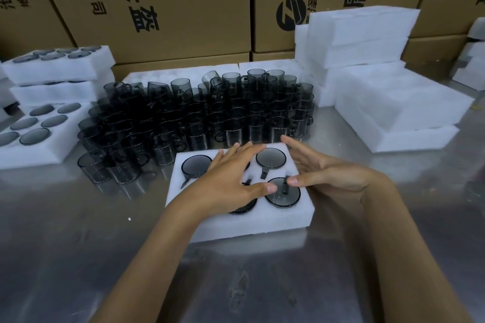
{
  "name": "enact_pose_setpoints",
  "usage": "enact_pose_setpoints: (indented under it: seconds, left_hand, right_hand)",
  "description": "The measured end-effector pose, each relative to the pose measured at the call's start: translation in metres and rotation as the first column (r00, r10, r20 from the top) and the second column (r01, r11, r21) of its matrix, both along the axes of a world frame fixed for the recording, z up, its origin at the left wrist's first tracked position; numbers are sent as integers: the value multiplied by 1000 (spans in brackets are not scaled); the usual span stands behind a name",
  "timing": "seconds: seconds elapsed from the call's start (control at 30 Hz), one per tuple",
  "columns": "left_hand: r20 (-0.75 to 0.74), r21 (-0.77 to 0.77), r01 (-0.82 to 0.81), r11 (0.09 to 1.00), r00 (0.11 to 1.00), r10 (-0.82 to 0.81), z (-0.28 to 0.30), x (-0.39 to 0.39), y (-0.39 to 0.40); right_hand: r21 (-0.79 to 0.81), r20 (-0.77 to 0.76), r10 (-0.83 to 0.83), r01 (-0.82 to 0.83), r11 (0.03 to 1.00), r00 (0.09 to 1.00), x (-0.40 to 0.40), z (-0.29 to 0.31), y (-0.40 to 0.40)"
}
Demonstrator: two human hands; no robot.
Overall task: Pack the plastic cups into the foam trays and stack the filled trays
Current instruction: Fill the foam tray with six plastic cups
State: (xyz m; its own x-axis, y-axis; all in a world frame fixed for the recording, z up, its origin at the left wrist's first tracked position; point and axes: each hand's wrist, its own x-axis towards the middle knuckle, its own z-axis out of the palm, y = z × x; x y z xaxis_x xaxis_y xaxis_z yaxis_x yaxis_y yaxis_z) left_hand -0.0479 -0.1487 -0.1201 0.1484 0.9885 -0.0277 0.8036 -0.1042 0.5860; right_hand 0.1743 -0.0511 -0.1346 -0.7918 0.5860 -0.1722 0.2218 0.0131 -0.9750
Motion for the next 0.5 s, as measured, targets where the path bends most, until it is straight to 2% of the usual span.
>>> enact_pose_setpoints:
  seconds: [0.13, 0.2, 0.27, 0.4, 0.5]
  left_hand:
    - [-49, 15, 7, 1000, 999, -7, -1, 1, 0]
    - [-73, 55, -13, 998, 997, 17, -3, 3, -1]
    - [-100, 116, -47, 992, 993, 59, -5, 7, -2]
    - [-206, 220, -109, 970, 966, 155, -4, 3, -2]
    - [-242, 293, -205, 934, 929, 280, 0, -17, -1]
  right_hand:
    - [-76, -34, 11, -14, 997, 999, -1, -2, 2]
    - [-121, -80, 53, -62, 991, 995, 0, -3, 3]
    - [-126, -64, 23, -31, 992, 998, 1, -4, 5]
    - [9, 111, -217, 217, 976, 970, 1, -3, 7]
    - [134, 225, -290, 265, 955, 930, 1, 2, 3]
